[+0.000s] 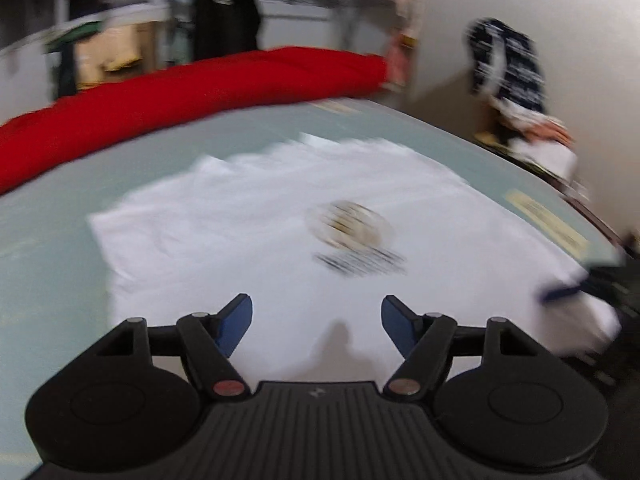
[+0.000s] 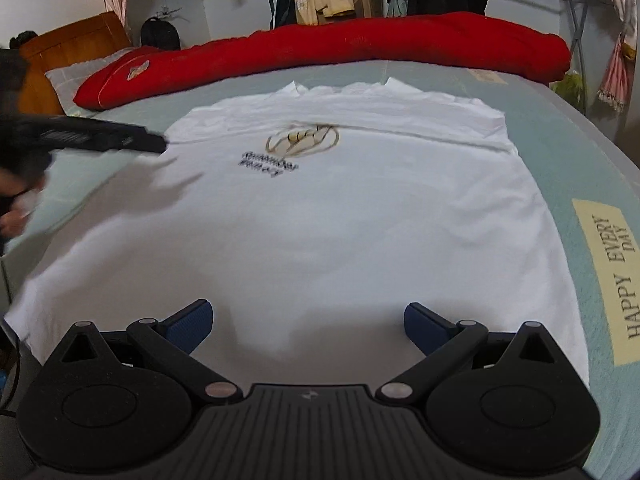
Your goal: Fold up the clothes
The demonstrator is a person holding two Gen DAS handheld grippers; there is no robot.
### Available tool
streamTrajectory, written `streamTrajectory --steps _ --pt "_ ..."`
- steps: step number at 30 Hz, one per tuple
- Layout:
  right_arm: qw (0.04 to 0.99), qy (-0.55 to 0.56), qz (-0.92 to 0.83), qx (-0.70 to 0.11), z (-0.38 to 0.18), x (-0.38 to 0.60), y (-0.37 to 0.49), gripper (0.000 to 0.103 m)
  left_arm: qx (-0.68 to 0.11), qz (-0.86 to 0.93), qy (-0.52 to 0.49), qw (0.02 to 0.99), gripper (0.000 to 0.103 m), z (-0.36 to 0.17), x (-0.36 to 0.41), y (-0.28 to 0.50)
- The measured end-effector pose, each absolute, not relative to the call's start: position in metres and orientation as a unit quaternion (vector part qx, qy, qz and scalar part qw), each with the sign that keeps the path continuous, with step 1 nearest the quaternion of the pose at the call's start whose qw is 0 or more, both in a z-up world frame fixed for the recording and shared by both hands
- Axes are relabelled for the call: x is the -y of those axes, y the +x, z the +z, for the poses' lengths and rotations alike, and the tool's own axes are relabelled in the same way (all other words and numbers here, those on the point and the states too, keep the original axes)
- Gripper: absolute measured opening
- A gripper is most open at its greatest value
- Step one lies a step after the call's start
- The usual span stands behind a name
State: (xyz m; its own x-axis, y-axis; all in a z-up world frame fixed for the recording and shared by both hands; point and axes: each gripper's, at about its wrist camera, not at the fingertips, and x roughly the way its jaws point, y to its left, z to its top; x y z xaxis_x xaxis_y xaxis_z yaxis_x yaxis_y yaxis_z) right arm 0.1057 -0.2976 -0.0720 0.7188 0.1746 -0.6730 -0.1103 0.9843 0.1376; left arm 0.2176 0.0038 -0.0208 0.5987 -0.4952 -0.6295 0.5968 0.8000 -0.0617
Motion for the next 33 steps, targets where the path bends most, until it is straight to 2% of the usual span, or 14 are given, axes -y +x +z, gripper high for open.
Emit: streamTrajectory --steps 6,12,18,23,27,33 --pt "0.926 0.031 0.078 -0.368 -0.079 0.301 0.088 0.103 -0.355 -0.308 0.093 0.878 0.072 -0.054 0.004 0.165" --pt "0.934 0.006 0.085 -0.346 -0.088 0.302 0.071 0.103 -0.349 -0.278 0.101 0.889 0.074 -0.057 -0.011 0.134" --pt "0.939 -0.005 0.079 -0.334 -0.091 0.299 0.067 0.103 -0.329 -0.264 0.171 0.89 0.076 -0.063 -0.003 0.095" --pt "0.934 -0.032 0.071 -0.349 -0.081 0.293 0.063 0.103 -0.293 -0.261 0.226 0.892 0.076 -0.059 0.0 0.064" --pt "0.937 -0.065 0.095 -0.331 -0.07 0.288 0.047 0.103 -0.242 -0.285 0.275 0.886 0.076 -0.055 0.014 0.045" --pt "0.931 -0.071 0.111 -0.341 -0.068 0.289 0.039 0.103 -0.188 -0.323 0.379 0.846 0.076 -0.082 0.055 0.033"
